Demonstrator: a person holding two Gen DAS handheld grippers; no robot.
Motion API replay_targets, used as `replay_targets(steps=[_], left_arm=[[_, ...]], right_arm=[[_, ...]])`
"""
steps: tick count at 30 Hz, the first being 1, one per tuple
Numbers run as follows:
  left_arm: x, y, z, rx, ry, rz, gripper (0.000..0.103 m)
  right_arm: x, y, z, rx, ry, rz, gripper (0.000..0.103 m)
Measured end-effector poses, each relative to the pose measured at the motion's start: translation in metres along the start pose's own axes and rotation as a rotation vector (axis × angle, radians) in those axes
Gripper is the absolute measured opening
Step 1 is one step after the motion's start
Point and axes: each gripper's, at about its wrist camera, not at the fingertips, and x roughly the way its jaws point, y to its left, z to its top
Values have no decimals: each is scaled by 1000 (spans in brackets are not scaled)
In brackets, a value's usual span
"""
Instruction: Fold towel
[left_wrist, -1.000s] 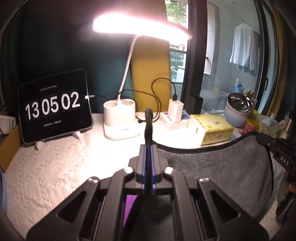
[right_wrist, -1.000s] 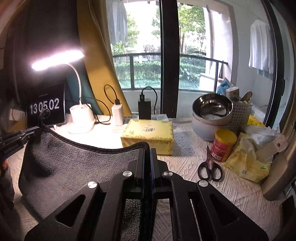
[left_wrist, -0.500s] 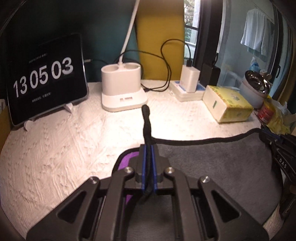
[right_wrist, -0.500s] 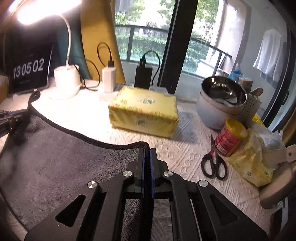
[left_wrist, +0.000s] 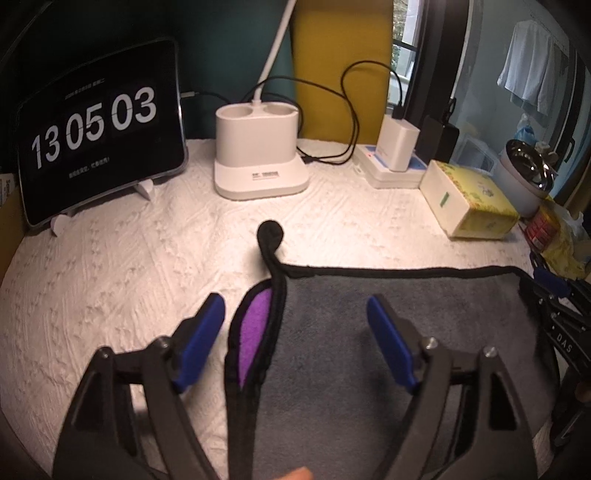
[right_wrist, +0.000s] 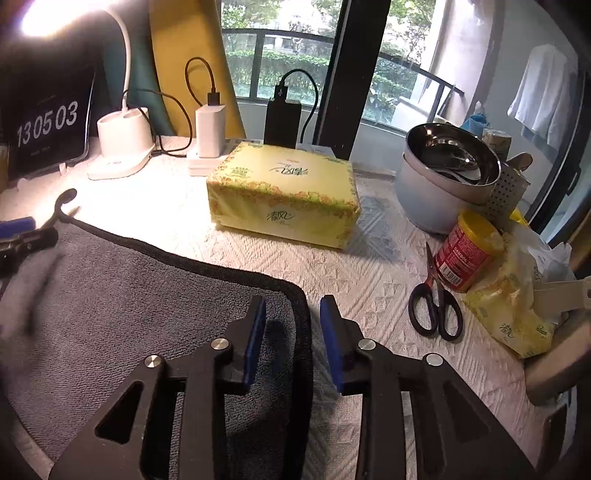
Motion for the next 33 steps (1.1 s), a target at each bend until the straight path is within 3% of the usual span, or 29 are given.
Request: replay_targets(steps=[9,15,33], left_arm=[[-29,-4,-4,-1,-57,-18,82],[-66,-7,-11,1,-131,-57,93],[-188,-12,-72,55,-271,-94,94]], right_arm=[[-29,-7,-7,34,-40,-21,38],[-56,-10,-18,59,-67,-37,39],[-163,13,-60,64,-189,-35,39]])
